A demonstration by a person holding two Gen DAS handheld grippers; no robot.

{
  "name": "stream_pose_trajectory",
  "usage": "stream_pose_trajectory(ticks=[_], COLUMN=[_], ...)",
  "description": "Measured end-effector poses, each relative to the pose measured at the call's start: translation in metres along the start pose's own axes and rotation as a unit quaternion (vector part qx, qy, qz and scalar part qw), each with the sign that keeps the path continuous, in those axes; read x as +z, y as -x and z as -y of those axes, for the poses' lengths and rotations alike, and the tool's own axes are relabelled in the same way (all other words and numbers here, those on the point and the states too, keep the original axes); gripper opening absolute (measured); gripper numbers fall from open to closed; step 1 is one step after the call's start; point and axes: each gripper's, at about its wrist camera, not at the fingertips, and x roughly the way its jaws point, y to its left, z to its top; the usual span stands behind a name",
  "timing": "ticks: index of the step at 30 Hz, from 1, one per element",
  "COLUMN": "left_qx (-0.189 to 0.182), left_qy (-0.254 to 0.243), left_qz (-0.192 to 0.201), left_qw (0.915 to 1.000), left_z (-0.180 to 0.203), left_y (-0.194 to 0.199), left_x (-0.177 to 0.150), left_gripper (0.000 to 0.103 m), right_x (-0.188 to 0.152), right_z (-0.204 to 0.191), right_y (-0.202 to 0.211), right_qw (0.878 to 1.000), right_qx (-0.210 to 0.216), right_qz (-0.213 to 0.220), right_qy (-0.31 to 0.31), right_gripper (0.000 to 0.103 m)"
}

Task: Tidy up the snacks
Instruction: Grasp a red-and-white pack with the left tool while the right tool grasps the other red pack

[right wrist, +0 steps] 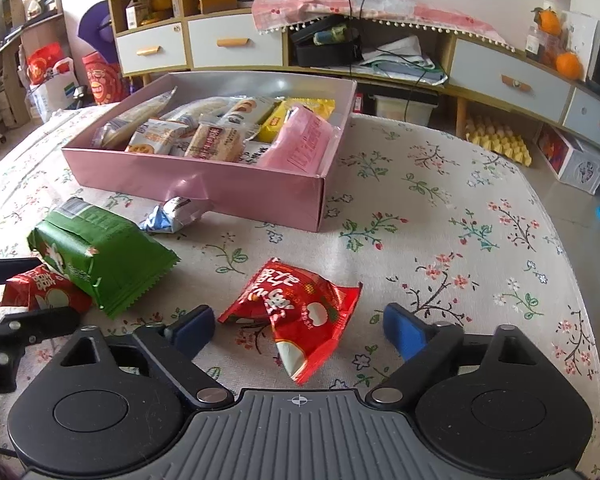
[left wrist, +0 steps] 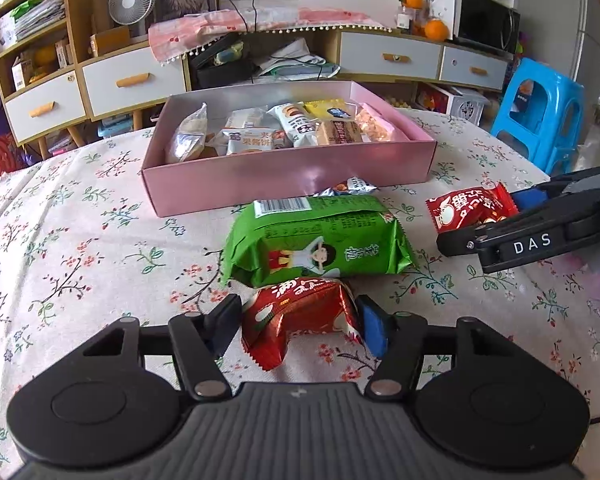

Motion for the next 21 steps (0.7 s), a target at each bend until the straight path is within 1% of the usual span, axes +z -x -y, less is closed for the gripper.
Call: stream_pose_trajectory(ticks=[1, 2, 4, 6, 9, 13, 21], left_qx=[-0.001, -0.001, -0.001, 0.0, 0.003, 0.012, 0.013], left_qy=[0.003, 0.005, 0.008, 0.011, 0.014, 0.022, 0.038], left_qz=[0.0, -0.001, -0.001, -0.002, -0.003, -0.009, -0.003], left_qw=[1.0, 1.0, 1.0, 0.9999, 0.9999, 0.9997, 0.9992], left_z=[-0.002, -0.003, -0.006, -0.008, -0.012, -0.018, -0.031], left_y=[0.001, 0.001, 0.003, 0.004, 0.006, 0.008, 0.014], left_x=[0.0, 0.0, 0.0, -0.001, -0.001, 0.0, 0.002], left_gripper=[0.057, 0.056, 0.056, 0.054, 0.054, 0.052, 0.052], right_x=[0.0, 0.0, 0.0, -0.001, -0.001, -0.002, -0.001], right_z=[-0.001, -0.001, -0.003, -0.004, -0.007, -0.01, -0.011], right_y=[0.001, 0.002, 0.004, 0.006, 0.008, 0.012, 0.021], right_qw=[1.0, 1.0, 1.0, 1.0, 1.0, 0.999, 0.999], right_qx=[0.001, 0.003, 0.008, 0.011, 0.013, 0.015, 0.024], right_qz=[0.002, 0.003, 0.005, 0.008, 0.011, 0.014, 0.029], right_qy=[0.002, 0.004, 0.008, 0.011, 0.017, 0.027, 0.024], right_gripper=[0.082, 0.081, 0.069, 0.062, 0.057, 0.054, 0.054])
